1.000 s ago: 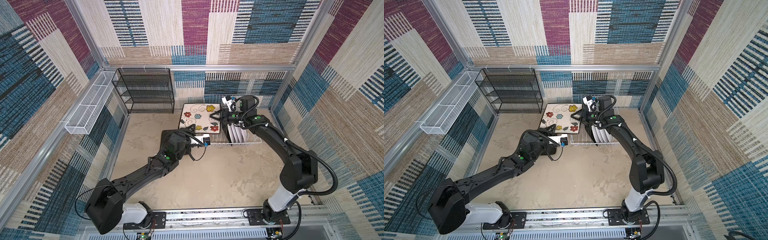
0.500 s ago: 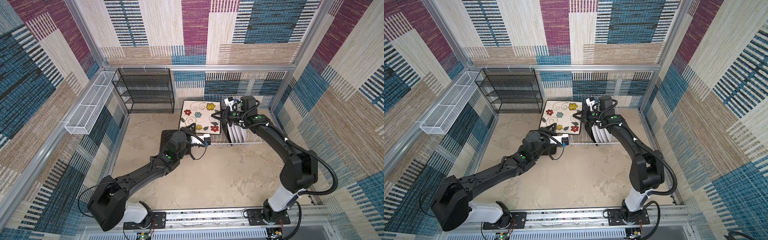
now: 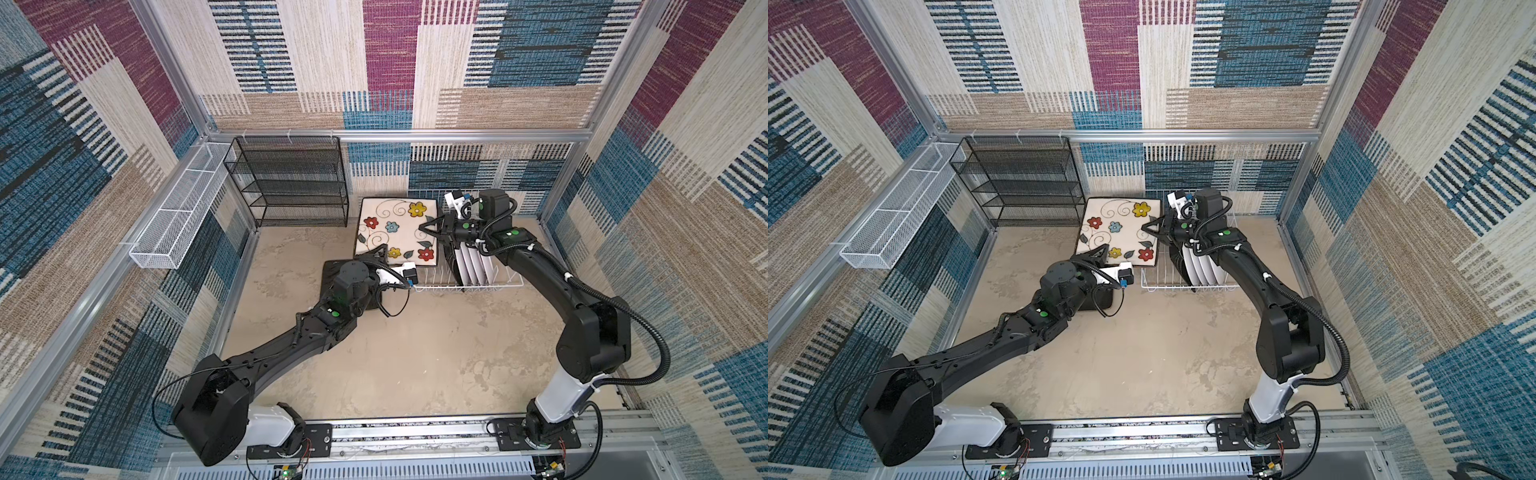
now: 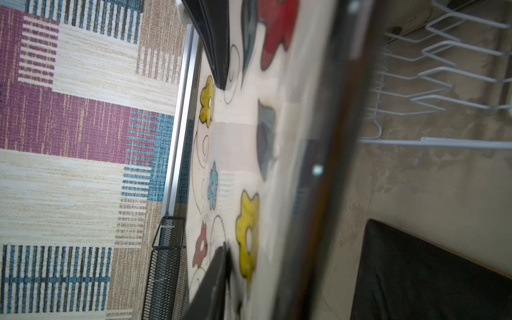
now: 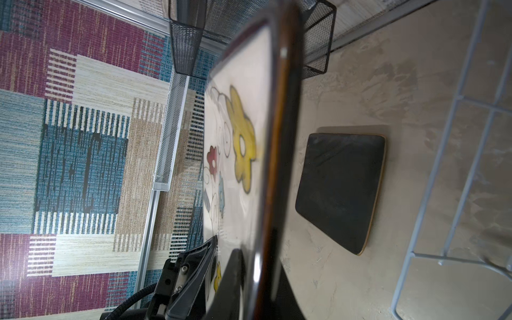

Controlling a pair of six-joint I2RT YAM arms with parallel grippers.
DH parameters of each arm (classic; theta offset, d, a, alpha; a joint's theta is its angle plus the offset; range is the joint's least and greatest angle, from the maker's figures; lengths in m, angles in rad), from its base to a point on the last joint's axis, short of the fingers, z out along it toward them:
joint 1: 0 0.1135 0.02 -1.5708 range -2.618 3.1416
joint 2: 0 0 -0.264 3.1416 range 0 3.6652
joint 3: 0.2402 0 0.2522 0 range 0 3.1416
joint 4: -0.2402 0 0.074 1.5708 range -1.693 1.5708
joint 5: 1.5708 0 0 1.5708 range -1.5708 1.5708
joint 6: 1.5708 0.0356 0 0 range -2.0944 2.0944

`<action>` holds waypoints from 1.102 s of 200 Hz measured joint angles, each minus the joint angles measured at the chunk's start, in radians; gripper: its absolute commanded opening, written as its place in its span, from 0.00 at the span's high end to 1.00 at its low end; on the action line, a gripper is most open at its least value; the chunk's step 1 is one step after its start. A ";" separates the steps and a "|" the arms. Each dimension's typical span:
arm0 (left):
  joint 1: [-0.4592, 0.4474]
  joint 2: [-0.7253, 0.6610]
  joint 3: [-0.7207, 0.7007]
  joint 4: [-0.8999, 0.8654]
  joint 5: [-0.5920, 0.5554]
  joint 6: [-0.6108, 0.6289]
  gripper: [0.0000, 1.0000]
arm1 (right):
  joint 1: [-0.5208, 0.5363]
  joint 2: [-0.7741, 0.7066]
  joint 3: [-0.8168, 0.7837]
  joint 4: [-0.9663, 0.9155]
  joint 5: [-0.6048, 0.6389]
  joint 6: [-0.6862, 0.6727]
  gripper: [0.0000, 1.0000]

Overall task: Unload the plates from the dish rack
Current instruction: Pick up a plate from the dish rack.

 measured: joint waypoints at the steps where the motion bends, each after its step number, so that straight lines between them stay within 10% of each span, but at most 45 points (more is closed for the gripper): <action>1: 0.000 0.000 0.000 0.000 0.000 -0.002 0.61 | 0.000 0.000 0.000 0.002 -0.001 0.000 1.00; 31: 0.004 -0.017 -0.009 0.013 -0.009 -0.079 0.33 | -0.011 0.007 0.004 0.051 -0.031 -0.036 1.00; 69: 0.006 -0.047 -0.012 -0.011 -0.002 -0.155 0.22 | -0.019 0.017 0.011 0.081 -0.024 -0.031 1.00; 220: 0.194 -0.227 0.127 -0.463 0.409 -0.836 0.18 | -0.084 0.002 0.008 0.171 0.034 -0.030 1.00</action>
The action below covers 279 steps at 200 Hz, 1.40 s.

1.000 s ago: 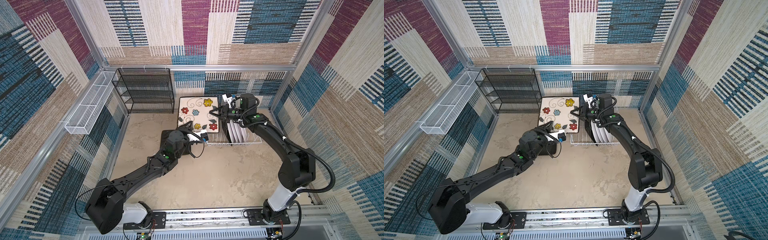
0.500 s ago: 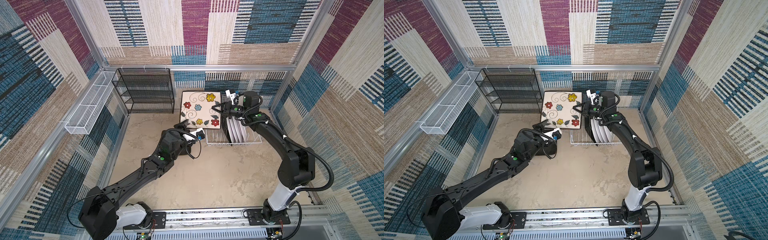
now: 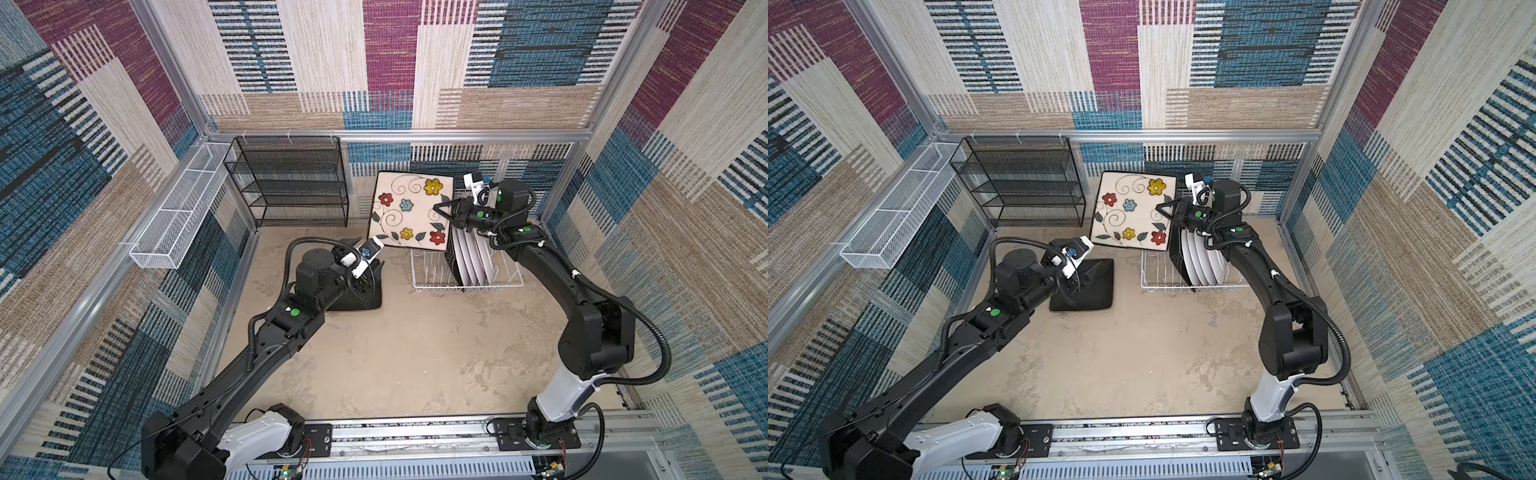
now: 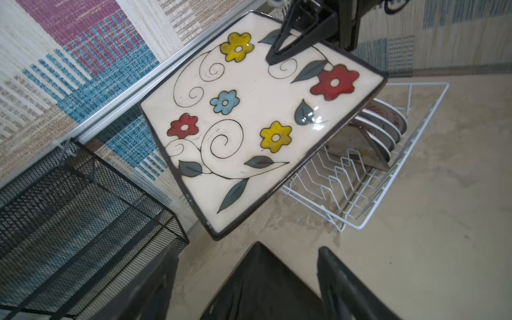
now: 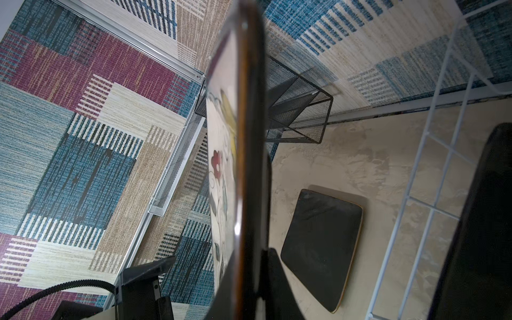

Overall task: Unload the plates from the dish rack
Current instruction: Pick up a plate from the dish rack.

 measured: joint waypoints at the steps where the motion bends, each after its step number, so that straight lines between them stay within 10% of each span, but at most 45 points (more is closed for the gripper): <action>1: 0.003 0.000 0.001 0.000 0.003 -0.005 0.18 | 0.000 0.000 -0.001 0.000 0.000 -0.001 1.00; 97: 0.309 0.274 0.308 -0.164 0.461 -0.665 0.18 | -0.002 -0.018 -0.054 0.000 0.015 -0.048 1.00; 279: 0.308 0.657 0.507 -0.181 0.880 -1.040 0.41 | 0.000 0.007 -0.079 0.038 -0.119 -0.091 1.00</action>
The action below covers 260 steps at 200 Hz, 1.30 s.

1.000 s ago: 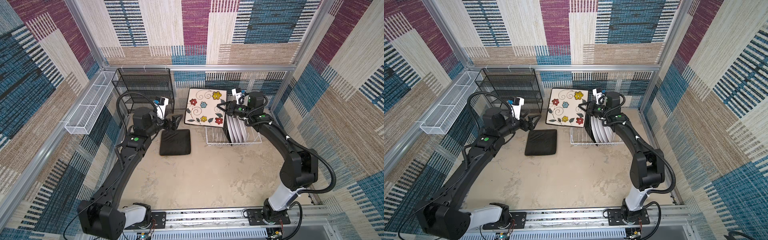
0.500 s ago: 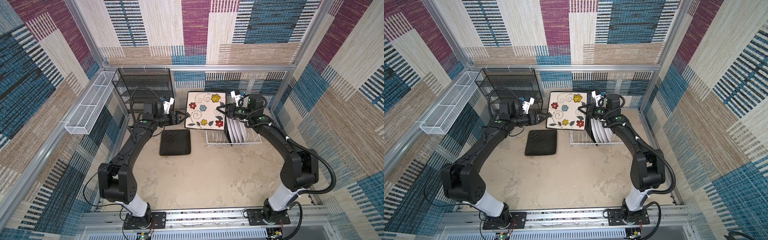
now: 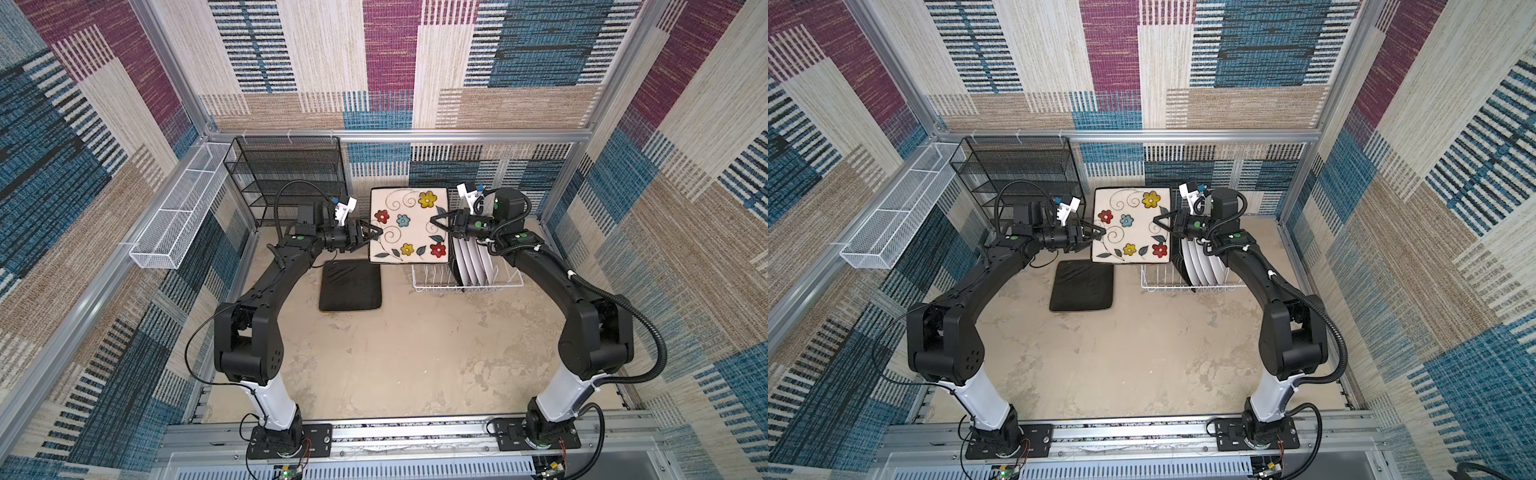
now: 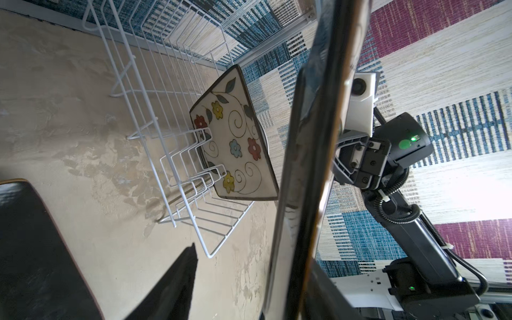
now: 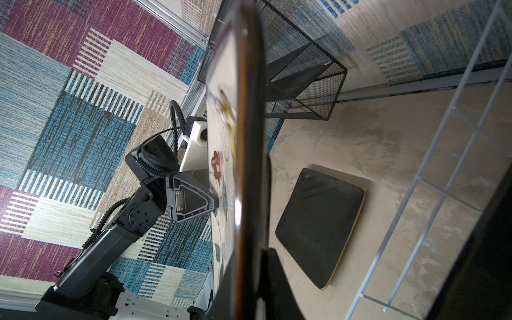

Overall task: Unload the plates from the dish rack
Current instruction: Pick up a plate from the dish rack.

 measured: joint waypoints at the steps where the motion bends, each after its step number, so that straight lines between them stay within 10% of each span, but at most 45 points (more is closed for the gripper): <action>1: 0.000 0.000 0.000 0.000 0.000 0.000 0.41 | 0.000 0.000 0.000 0.000 -0.001 0.000 1.00; 94: -0.020 0.024 0.018 0.015 0.042 -0.015 0.59 | 0.014 0.034 0.012 0.000 -0.028 0.000 1.00; 185: -0.019 0.023 0.018 0.024 0.101 -0.028 1.00 | 0.010 0.051 0.018 0.006 -0.047 0.011 1.00; 260: -0.015 0.022 -0.008 0.069 0.113 -0.070 1.00 | 0.011 0.057 0.021 0.006 -0.047 0.014 0.78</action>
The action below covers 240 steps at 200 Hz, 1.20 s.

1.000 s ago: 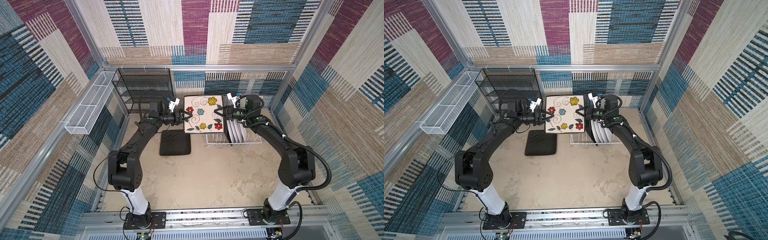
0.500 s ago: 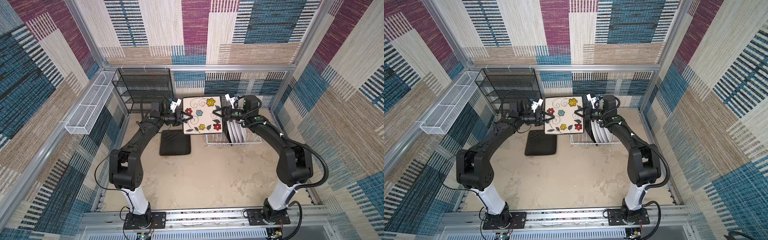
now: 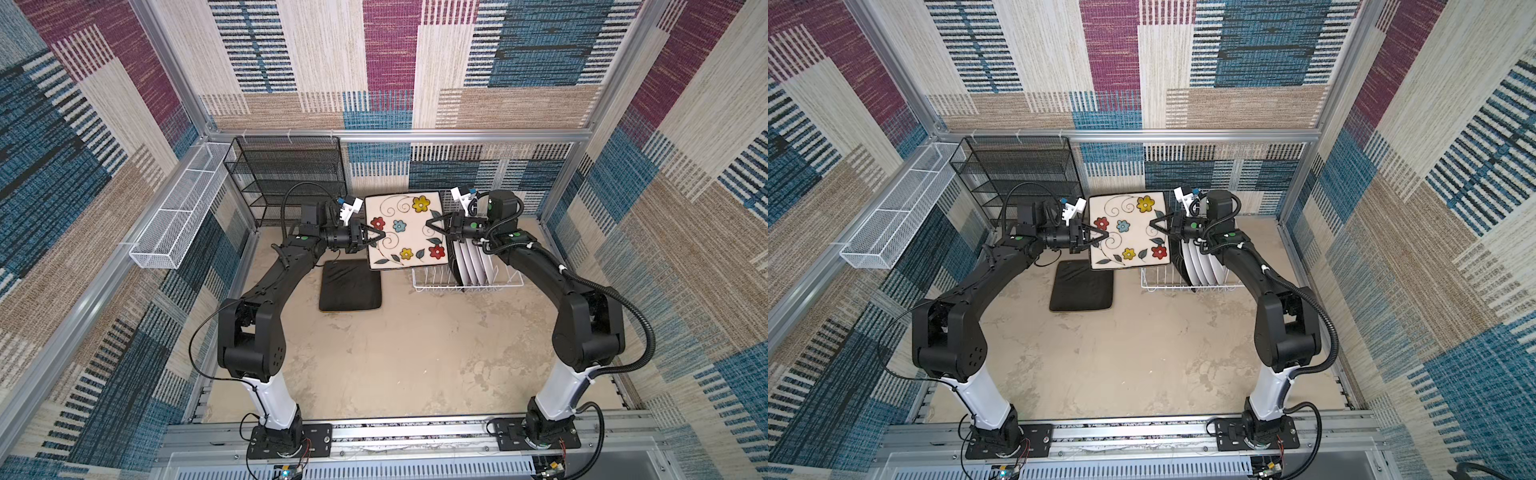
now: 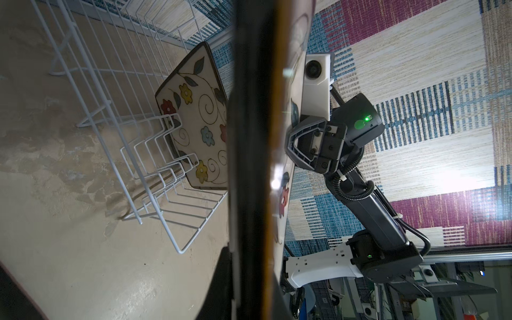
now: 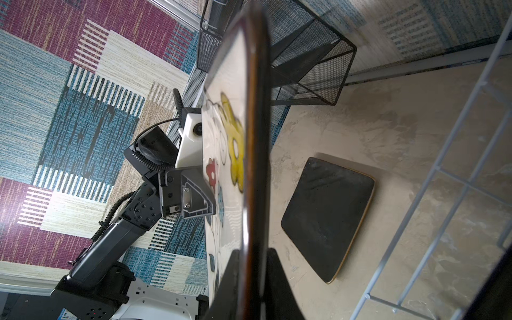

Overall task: Unload the plates from the dish rack
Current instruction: Pick up a plate from the dish rack.

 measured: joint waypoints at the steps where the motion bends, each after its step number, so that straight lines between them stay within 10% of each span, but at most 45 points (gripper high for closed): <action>1: 0.000 0.000 -0.001 0.003 0.000 -0.002 1.00 | 0.000 0.000 0.000 0.000 0.001 0.000 0.78; 155: 0.020 -0.063 -0.021 0.011 -0.045 -0.071 1.00 | 0.004 -0.163 -0.068 0.037 0.194 -0.126 0.00; 240: 0.061 -0.104 0.149 -0.401 -0.159 0.181 1.00 | 0.007 -0.402 -0.256 0.012 0.465 -0.437 0.00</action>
